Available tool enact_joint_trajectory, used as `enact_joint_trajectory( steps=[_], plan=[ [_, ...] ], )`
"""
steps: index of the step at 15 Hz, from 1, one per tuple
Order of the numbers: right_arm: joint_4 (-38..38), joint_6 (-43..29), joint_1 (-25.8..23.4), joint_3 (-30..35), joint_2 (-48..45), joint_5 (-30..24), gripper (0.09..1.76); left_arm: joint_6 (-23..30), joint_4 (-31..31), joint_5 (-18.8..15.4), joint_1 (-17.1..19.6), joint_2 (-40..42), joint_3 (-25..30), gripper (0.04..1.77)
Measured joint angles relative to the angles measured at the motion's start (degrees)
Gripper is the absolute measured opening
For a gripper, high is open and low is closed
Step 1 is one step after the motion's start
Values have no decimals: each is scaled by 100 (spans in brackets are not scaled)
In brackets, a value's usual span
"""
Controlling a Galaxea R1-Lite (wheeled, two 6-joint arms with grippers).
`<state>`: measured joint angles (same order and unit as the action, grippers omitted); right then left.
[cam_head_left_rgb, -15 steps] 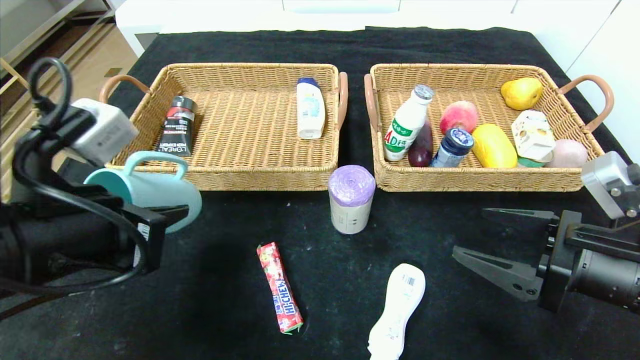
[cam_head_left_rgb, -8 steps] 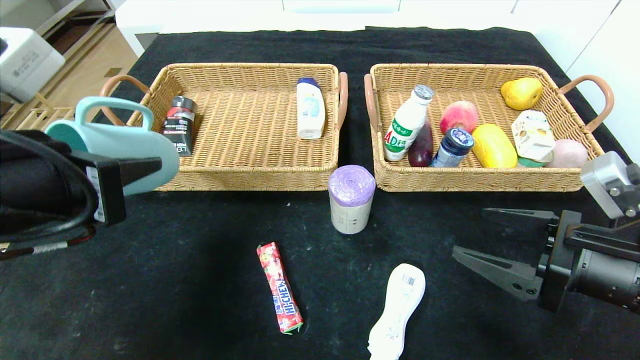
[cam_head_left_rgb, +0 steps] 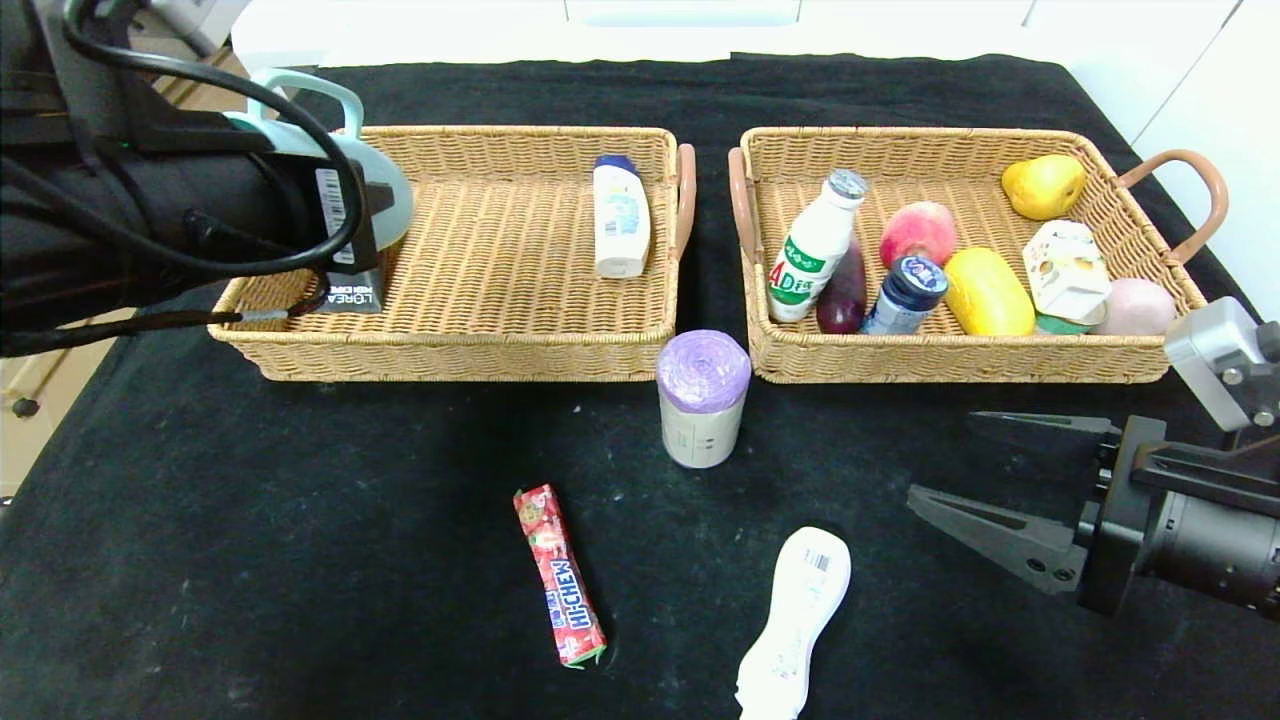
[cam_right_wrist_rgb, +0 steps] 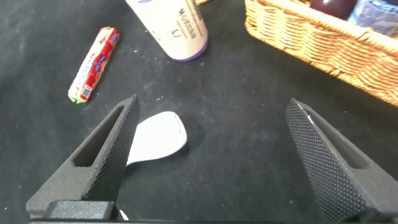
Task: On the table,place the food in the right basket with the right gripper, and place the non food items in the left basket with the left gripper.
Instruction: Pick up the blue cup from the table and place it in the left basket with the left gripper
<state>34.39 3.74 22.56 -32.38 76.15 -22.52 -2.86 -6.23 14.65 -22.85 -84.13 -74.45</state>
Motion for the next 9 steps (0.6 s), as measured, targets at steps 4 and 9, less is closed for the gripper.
enact_joint_trajectory(
  steps=[4,9],
  plan=[
    [6,0,-30,-20,-37,6,171,2,-140,-104,17,-906,-744,18],
    [4,0,-35,-22,-96,9,171,9,-160,-101,48,-1771,-1452,18]
  ],
)
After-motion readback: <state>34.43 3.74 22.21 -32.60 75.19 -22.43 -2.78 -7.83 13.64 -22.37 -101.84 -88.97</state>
